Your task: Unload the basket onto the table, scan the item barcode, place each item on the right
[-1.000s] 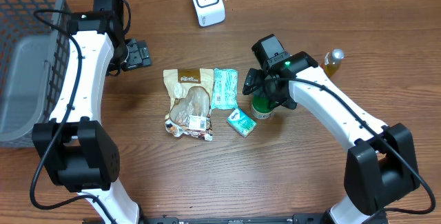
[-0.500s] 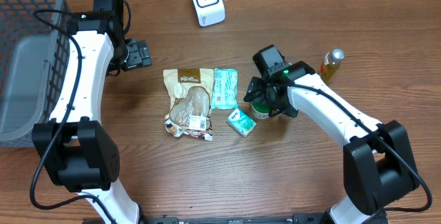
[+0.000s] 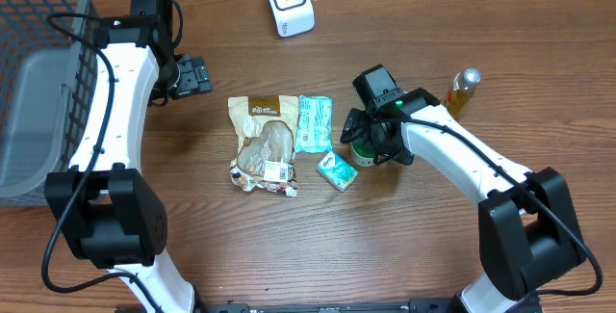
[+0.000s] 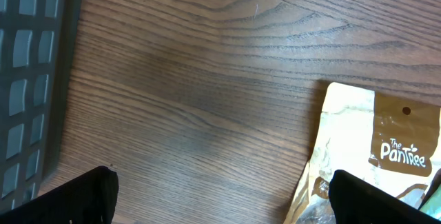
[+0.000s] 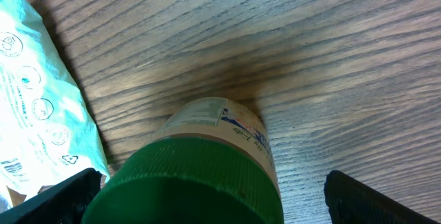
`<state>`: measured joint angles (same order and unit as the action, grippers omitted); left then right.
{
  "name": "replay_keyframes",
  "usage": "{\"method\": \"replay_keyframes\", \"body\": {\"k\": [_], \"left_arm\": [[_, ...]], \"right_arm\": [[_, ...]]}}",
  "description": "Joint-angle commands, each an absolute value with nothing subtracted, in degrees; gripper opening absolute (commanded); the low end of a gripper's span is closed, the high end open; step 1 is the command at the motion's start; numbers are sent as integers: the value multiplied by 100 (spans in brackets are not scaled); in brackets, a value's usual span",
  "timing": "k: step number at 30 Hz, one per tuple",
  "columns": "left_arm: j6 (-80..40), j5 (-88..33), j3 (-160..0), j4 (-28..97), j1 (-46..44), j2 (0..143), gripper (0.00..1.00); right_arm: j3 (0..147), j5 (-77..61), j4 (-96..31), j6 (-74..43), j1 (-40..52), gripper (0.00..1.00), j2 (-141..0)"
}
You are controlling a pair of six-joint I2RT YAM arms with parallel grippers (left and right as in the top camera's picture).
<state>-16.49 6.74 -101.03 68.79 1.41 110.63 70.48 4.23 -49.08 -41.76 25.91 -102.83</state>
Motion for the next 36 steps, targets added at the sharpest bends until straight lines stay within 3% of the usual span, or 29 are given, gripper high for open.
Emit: {"method": "replay_keyframes", "body": {"k": [1,23,31,36], "left_arm": [[-1627,749,-10195,6873,108,10978,100],[-1629,746,-10195,6873,108,10978,99],[-1627,746,-10195,6875,115,10978,100],[-1629,746,-10195,6873,71,10978,99]], "right_arm": [[6969,379,-4869,-4180,2589,100,-10302],[6969,285,-4963,-4147,2604,99,-10300],[6812,246,-4893,-4010,2602,88,-10302],[6757,491,-4869,-4007,2563,61,-10300]]}}
